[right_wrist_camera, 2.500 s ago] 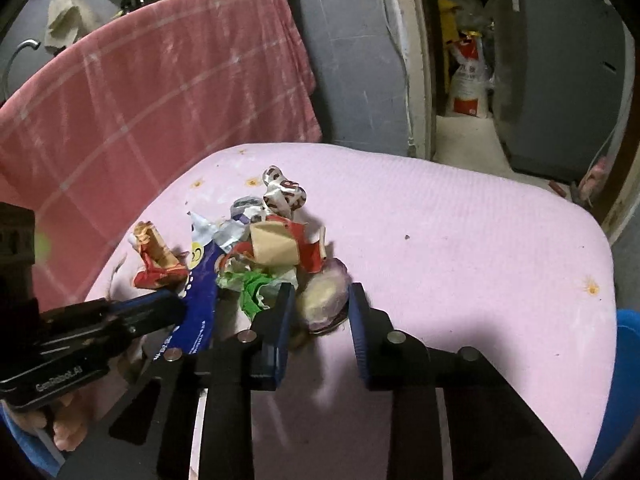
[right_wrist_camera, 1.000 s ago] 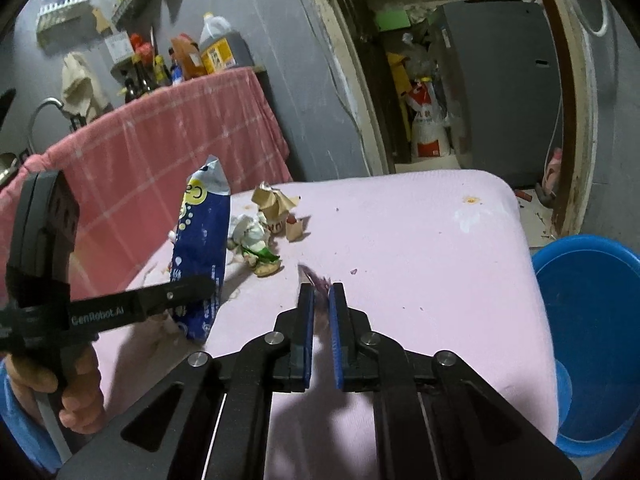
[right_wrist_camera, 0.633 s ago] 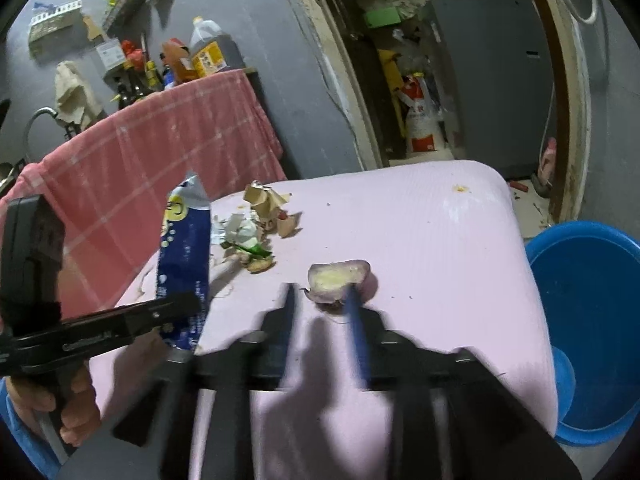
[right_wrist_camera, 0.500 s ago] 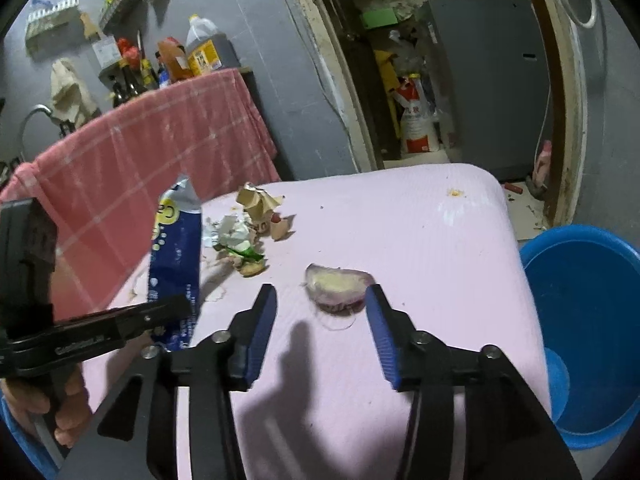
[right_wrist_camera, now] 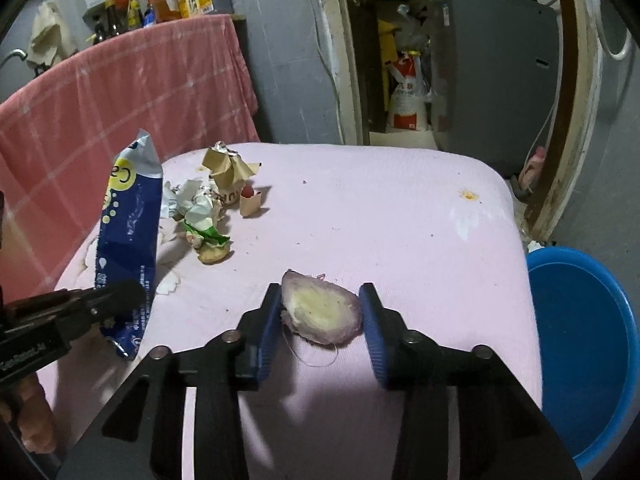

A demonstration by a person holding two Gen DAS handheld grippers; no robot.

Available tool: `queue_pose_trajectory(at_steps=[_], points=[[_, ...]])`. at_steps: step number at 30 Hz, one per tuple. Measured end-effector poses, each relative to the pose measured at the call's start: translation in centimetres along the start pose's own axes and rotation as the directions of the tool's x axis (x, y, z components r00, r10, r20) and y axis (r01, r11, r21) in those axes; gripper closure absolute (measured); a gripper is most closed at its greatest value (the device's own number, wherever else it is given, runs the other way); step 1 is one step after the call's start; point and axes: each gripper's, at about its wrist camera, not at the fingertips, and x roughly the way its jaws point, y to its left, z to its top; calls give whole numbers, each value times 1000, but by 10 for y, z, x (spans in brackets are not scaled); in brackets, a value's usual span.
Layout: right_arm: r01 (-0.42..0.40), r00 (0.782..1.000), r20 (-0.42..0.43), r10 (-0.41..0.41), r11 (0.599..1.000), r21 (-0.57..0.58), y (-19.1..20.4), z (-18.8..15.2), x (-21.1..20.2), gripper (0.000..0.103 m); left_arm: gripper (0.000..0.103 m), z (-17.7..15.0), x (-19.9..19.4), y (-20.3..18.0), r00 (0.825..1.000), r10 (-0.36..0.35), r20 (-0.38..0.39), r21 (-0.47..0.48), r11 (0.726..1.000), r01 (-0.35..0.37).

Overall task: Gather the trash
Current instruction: 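Carry both items over the blue bucket and open both tools to drop them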

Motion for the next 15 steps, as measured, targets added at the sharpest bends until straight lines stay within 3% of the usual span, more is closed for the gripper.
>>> queue_pose_trajectory(at_steps=[4, 9, 12, 15], points=[[-29, 998, 56, 28, 999, 28, -5, -6, -11, 72, 102, -2, -2, -4, 1000, -10, 21, 10, 1000, 10], [-66, 976, 211, 50, 996, 66, -13, -7, -42, 72, 103, 0, -6, -18, 997, -20, 75, 24, 1000, 18], [-66, 945, 325, 38, 995, 73, -19, -6, -65, 72, 103, 4, -14, -33, 989, -45, 143, 50, 998, 38], [-30, 895, 446, -1, 997, 64, -20, -5, -96, 72, 103, 11, -23, -52, 970, -89, 227, 90, 994, 70]])
